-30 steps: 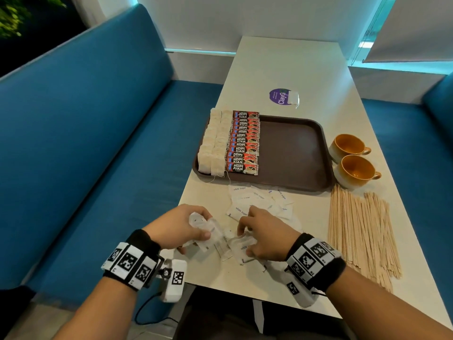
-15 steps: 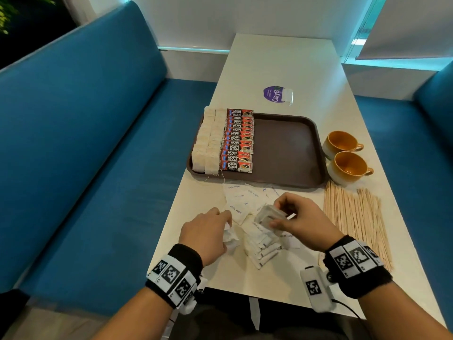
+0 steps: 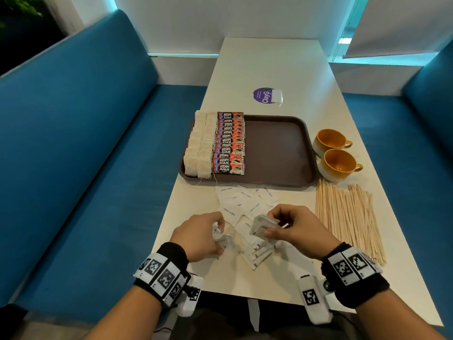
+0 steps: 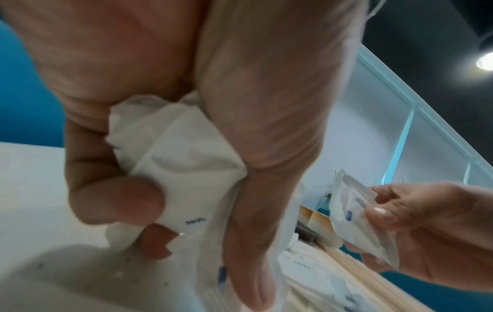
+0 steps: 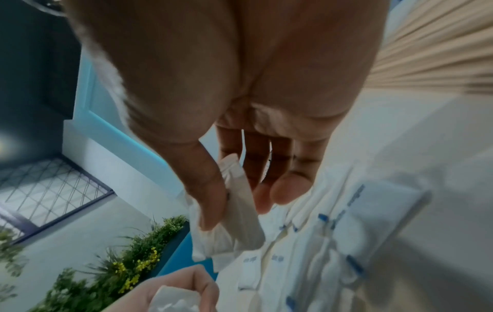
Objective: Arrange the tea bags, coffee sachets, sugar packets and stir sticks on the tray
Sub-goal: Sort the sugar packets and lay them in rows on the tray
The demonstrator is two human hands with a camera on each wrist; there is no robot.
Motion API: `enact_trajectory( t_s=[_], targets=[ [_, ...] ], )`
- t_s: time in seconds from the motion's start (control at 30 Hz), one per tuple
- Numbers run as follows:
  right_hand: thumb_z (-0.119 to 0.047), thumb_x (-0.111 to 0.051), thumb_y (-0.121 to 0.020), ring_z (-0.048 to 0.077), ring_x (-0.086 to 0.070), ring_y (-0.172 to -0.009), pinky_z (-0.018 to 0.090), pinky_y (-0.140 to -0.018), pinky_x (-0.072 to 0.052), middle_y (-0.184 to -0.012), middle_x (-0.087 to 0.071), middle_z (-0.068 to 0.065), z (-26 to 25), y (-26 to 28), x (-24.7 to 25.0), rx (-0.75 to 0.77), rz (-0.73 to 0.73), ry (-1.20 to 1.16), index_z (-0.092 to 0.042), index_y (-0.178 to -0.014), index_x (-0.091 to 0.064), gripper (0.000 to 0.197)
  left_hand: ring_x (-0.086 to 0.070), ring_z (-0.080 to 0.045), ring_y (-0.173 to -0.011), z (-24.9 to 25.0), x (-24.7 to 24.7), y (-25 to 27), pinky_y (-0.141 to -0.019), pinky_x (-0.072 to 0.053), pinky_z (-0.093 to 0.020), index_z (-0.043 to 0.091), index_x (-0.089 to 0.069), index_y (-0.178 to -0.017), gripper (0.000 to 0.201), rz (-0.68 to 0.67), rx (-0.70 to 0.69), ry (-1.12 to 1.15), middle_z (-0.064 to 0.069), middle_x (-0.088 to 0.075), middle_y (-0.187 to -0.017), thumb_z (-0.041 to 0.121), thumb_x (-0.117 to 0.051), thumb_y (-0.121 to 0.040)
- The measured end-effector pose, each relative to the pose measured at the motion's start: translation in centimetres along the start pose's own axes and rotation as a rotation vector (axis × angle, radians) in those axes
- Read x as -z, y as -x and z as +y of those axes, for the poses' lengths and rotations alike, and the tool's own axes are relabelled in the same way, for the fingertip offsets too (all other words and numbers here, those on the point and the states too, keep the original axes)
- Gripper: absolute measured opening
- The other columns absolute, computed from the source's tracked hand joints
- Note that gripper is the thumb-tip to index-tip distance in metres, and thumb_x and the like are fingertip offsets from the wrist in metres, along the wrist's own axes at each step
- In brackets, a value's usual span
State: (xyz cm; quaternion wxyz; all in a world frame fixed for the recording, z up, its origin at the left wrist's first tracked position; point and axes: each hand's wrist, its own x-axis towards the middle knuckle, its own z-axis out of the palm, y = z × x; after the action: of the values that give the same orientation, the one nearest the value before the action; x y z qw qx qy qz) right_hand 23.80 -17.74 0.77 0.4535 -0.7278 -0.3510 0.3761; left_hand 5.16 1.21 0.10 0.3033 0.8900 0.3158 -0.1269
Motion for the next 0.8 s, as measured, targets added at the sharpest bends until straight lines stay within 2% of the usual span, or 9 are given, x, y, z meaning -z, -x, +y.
enact_trajectory(
  t_s=[0.07, 0.17, 0.27, 0.37, 0.43, 0.53, 0.6, 0.7, 0.8],
  targets=[
    [-0.009, -0.089, -0.074, 0.019, -0.07, -0.077, 0.028, -0.076, -0.059, -0.087, -0.075, 0.01, -0.2, 0.0, -0.3, 0.003, -0.045, -0.065, -0.004, -0.091, -0.073, 0.023, -0.06, -0.015, -0.085, -0.6, 0.3, -0.2, -0.071, -0.052, -0.032, 0.035, -0.056, -0.085, 0.039, 0.003, -0.019, 0.132, 0.012, -0.065, -0.089, 0.029, -0.086, -0.062],
    [-0.004, -0.088, -0.074, 0.019, -0.069, -0.076, 0.026, -0.073, -0.055, -0.088, -0.074, 0.02, -0.6, 0.0, -1.1, -0.016, -0.138, -0.192, 0.002, -0.091, -0.072, 0.024, -0.06, -0.008, -0.072, -0.9, 0.5, -0.1, -0.059, -0.046, -0.022, 0.027, -0.065, -0.086, 0.038, 0.032, -0.064, 0.389, 0.013, -0.069, -0.078, 0.017, -0.093, -0.061],
    [-0.006, -0.089, -0.073, 0.023, -0.069, -0.087, 0.029, -0.083, -0.055, -0.095, -0.074, 0.017, -1.1, -0.3, -2.2, 0.023, -0.185, -0.253, -0.002, -0.089, -0.074, 0.022, -0.057, -0.008, -0.063, 0.0, 0.5, 0.3, -0.045, -0.044, -0.025, 0.017, -0.068, -0.09, 0.034, 0.015, -0.078, 0.615, 0.006, -0.068, -0.074, 0.01, -0.092, -0.066],
    [-0.009, -0.088, -0.07, 0.037, -0.069, -0.104, 0.04, -0.095, -0.057, -0.108, -0.074, 0.02, -1.6, -1.0, -3.3, 0.041, -0.173, -0.355, -0.003, -0.091, -0.074, 0.025, -0.058, -0.013, -0.063, 1.0, 0.0, 0.3, -0.044, -0.045, -0.028, 0.018, -0.067, -0.088, 0.033, 0.03, -0.091, 0.73, -0.002, -0.067, -0.074, 0.016, -0.093, -0.068],
    [-0.005, -0.089, -0.071, 0.043, -0.07, -0.096, 0.047, -0.089, -0.06, -0.105, -0.073, 0.025, -1.7, -1.3, -4.0, 0.022, -0.132, -0.415, 0.004, -0.095, -0.07, 0.031, -0.062, -0.017, -0.065, 1.4, -0.4, 0.2, -0.043, -0.046, -0.029, 0.014, -0.066, -0.092, 0.039, 0.042, -0.103, 0.773, -0.011, -0.07, -0.08, 0.016, -0.095, -0.065],
    [-0.006, -0.086, -0.072, 0.033, -0.069, -0.081, 0.038, -0.069, -0.061, -0.092, -0.072, 0.022, -1.9, -1.6, -4.2, -0.012, -0.054, -0.456, 0.006, -0.096, -0.067, 0.033, -0.064, -0.017, -0.067, 1.5, -0.9, 0.0, -0.044, -0.047, -0.03, 0.009, -0.065, -0.098, 0.046, 0.026, -0.105, 0.85, -0.008, -0.072, -0.081, 0.007, -0.095, -0.063],
    [-0.005, -0.084, -0.073, 0.032, -0.07, -0.078, 0.036, -0.064, -0.059, -0.092, -0.072, 0.024, -2.0, -1.7, -4.2, -0.032, -0.05, -0.495, 0.007, -0.098, -0.067, 0.032, -0.064, -0.018, -0.07, 1.6, -1.0, 0.1, -0.047, -0.046, -0.029, 0.005, -0.062, -0.104, 0.052, -0.011, -0.093, 0.935, -0.006, -0.071, -0.083, 0.005, -0.094, -0.063],
    [-0.006, -0.084, -0.07, 0.038, -0.069, -0.081, 0.039, -0.064, -0.061, -0.098, -0.067, 0.038, -2.2, -1.8, -3.9, -0.057, -0.03, -0.537, 0.008, -0.101, -0.066, 0.038, -0.063, -0.021, -0.072, 1.5, -1.2, 0.3, -0.049, -0.043, -0.027, 0.005, -0.057, -0.111, 0.067, -0.114, -0.048, 1.159, -0.011, -0.069, -0.092, 0.014, -0.097, -0.057],
    [-0.006, -0.083, -0.067, 0.042, -0.067, -0.085, 0.044, -0.069, -0.062, -0.103, -0.065, 0.038, -2.5, -2.0, -3.3, -0.075, 0.015, -0.623, 0.003, -0.103, -0.064, 0.041, -0.06, -0.026, -0.073, 1.2, -1.4, 0.2, -0.045, -0.043, -0.024, 0.014, -0.054, -0.116, 0.076, -0.254, -0.008, 1.53, -0.017, -0.064, -0.102, 0.035, -0.099, -0.058]
  ],
)
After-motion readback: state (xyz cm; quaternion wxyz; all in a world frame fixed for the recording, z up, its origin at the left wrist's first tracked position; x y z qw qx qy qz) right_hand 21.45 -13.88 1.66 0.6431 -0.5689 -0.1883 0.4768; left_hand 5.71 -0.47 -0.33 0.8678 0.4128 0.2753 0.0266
